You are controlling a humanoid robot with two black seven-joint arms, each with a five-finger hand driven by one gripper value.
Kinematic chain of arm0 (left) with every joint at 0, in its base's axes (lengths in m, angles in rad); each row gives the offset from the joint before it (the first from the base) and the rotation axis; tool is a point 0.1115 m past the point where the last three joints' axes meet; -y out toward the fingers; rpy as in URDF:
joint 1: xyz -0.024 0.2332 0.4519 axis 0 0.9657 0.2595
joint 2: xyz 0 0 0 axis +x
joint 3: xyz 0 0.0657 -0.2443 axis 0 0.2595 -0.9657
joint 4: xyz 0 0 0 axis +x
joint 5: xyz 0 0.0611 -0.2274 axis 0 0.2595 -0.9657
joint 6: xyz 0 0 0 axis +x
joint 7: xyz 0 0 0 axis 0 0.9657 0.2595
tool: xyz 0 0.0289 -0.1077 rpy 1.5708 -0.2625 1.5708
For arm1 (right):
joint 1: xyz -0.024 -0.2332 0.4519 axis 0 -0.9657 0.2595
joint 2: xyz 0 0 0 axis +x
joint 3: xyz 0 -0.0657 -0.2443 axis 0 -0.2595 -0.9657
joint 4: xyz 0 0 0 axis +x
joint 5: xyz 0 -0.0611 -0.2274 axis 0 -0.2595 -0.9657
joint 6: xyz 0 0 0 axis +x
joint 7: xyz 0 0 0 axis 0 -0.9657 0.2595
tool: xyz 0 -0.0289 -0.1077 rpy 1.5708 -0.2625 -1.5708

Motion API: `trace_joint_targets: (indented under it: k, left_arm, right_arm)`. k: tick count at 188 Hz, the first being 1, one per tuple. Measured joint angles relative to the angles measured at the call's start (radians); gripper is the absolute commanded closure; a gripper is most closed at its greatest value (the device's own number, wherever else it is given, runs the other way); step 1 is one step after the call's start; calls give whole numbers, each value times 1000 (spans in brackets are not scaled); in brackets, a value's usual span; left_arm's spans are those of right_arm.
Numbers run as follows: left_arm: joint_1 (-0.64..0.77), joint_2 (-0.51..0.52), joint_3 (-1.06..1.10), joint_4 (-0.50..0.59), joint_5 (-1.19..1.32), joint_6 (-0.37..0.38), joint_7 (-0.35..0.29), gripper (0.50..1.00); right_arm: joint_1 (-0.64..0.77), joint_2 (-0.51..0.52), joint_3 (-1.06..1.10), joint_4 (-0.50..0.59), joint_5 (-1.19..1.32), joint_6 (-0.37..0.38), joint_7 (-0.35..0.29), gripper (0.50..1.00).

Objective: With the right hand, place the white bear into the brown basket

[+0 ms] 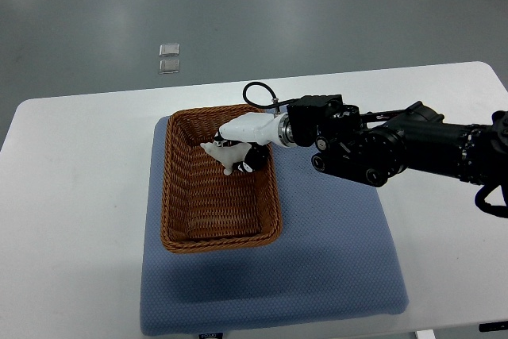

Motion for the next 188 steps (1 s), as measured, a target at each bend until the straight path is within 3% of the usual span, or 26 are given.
trace_joint_targets:
  k: [67, 99, 125, 188]
  left_arm:
    - [0, 0, 0, 0, 0, 0, 0, 500]
    - [0, 0, 0, 0, 0, 0, 0, 500]
    - [0, 0, 0, 0, 0, 0, 0, 500]
    - [0, 0, 0, 0, 0, 0, 0, 500]
  right_arm:
    - [5, 0, 6, 0, 15, 2, 3, 646]
    - [16, 0, 80, 0, 20, 10, 4, 638]
    - [27, 0, 182, 0, 25, 13, 11, 583]
    - [-52, -18, 465, 0, 137, 13, 52, 579]
